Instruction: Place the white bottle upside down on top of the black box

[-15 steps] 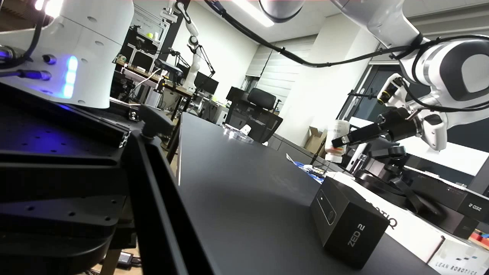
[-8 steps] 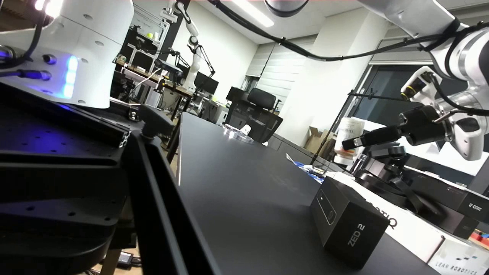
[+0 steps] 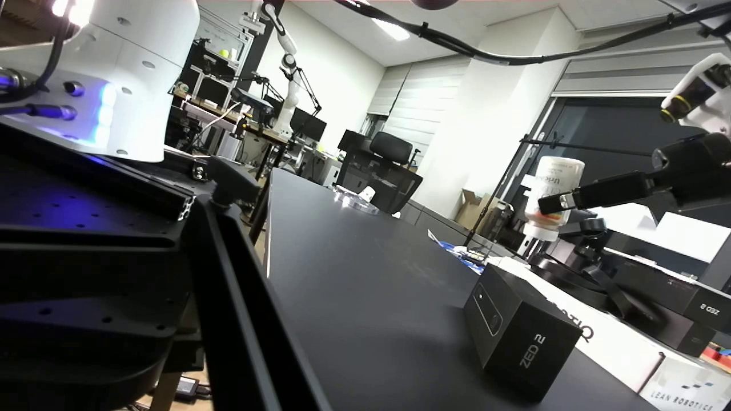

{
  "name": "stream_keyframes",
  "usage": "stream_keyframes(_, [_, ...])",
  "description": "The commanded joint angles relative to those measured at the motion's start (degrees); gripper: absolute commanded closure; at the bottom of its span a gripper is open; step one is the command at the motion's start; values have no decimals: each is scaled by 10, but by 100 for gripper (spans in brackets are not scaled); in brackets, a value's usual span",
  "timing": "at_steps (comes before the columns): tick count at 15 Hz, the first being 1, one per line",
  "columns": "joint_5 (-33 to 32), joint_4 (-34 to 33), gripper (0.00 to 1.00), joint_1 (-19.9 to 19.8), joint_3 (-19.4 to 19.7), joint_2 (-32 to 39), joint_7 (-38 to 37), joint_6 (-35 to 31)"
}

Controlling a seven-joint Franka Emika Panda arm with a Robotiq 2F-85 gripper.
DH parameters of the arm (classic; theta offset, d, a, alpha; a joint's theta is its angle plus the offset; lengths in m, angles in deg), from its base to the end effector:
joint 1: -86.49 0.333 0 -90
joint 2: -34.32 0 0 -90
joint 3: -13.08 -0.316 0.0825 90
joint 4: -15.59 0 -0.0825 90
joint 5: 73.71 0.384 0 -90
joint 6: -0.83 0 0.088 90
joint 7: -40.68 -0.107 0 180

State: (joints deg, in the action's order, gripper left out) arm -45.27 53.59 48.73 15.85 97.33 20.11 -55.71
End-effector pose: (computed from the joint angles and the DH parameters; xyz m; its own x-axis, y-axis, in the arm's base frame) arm 0.5861 -0.3930 0.2864 0.4435 -0.4826 -0.7552 -0.8460 -0.5036 -0.1750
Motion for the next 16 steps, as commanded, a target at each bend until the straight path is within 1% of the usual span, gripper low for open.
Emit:
stream_keyframes(1, [16, -41, 69, -20, -13, 20, -25, 16])
stream_keyframes(2, [21, -43, 69, -19, -10, 21, -45, -2])
stream_keyframes(3, [9, -1, 44, -14, -2, 1, -6, -3])
stream_keyframes(11, [11, -10, 44, -14, -4, 7, -18, -11])
stream_keyframes(12, [11, -10, 69, -14, -5, 7, -18, -11])
stream_keyframes(16, [18, -19, 69, -14, -8, 33, -31, -14])
